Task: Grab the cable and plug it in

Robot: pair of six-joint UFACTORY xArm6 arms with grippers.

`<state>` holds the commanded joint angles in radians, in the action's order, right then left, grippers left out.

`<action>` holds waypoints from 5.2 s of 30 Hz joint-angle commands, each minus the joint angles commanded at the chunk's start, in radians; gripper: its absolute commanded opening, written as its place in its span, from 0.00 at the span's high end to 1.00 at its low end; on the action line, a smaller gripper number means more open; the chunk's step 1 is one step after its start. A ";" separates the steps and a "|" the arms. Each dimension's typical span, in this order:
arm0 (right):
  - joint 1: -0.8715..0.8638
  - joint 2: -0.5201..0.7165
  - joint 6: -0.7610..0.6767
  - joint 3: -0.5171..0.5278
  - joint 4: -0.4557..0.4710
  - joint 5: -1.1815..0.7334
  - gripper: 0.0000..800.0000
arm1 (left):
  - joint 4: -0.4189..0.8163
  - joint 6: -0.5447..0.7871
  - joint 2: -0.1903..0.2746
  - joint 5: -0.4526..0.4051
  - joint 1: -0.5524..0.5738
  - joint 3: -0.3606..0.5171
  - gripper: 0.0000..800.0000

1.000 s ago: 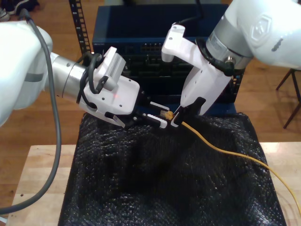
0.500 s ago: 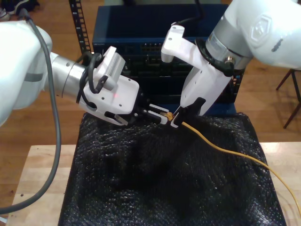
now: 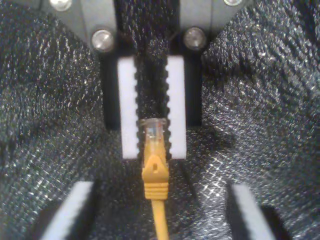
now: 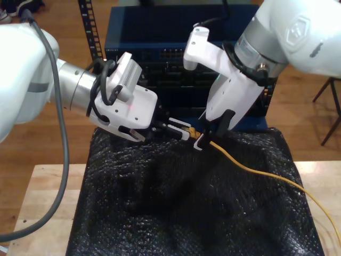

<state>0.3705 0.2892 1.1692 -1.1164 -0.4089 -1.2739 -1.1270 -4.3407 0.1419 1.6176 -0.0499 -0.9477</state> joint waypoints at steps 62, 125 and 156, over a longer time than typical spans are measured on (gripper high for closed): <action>0.244 0.466 0.407 0.318 -0.018 0.535 0.04 | -0.364 -0.466 -0.193 0.647 -0.204 0.058 1.00; 0.282 0.476 0.404 0.330 -0.018 0.569 0.58 | -0.430 -0.474 -0.192 0.756 -0.157 0.112 0.99; 0.284 0.482 0.399 0.331 -0.025 0.569 0.74 | -0.456 -0.473 -0.193 0.756 -0.157 0.107 0.99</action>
<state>0.6544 0.7710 1.5681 -0.7850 -0.4335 -0.7047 -1.5827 -4.8133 -0.0514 2.3740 -0.2064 -0.8403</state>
